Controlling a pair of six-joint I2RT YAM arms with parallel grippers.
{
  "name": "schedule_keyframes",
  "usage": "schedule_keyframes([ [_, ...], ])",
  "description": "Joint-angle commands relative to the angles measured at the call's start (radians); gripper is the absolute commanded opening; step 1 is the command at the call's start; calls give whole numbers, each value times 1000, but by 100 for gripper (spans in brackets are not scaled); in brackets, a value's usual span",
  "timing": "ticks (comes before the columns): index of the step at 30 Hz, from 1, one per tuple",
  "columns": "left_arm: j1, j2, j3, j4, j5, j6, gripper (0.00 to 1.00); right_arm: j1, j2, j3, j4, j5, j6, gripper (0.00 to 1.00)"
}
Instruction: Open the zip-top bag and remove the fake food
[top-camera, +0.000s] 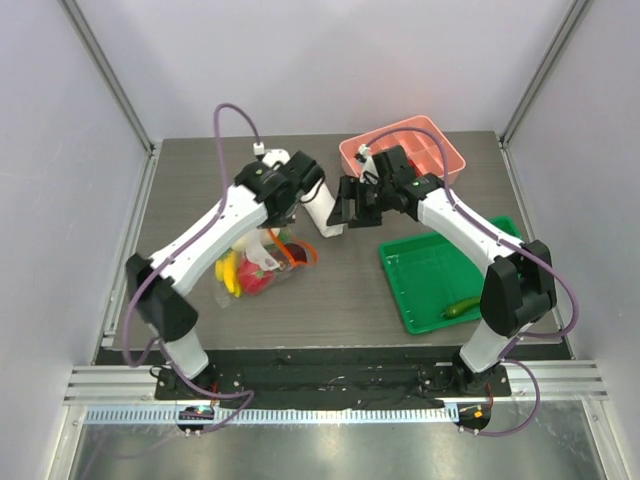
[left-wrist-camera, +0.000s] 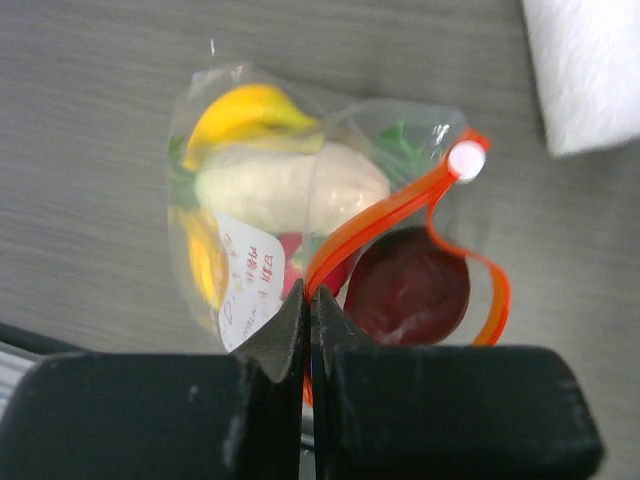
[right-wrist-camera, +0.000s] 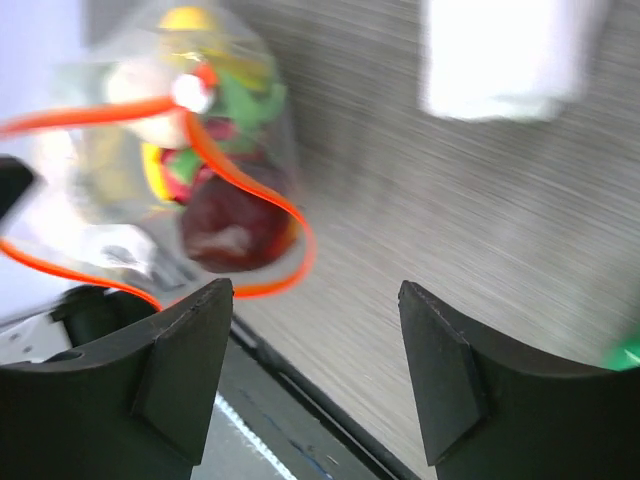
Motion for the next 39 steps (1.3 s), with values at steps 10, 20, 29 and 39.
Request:
schedule_keyframes([
  [10, 4, -350, -303, 279, 162, 88, 0, 270, 57, 61, 248, -83, 185, 73],
  [20, 8, -430, -370, 311, 209, 71, 0, 351, 65, -83, 547, 167, 312, 74],
  [29, 10, -431, -366, 326, 251, 48, 0, 394, 112, -86, 652, 320, 443, 72],
  [39, 11, -387, -323, 302, 240, 48, 0, 437, 189, -49, 633, 417, 536, 76],
])
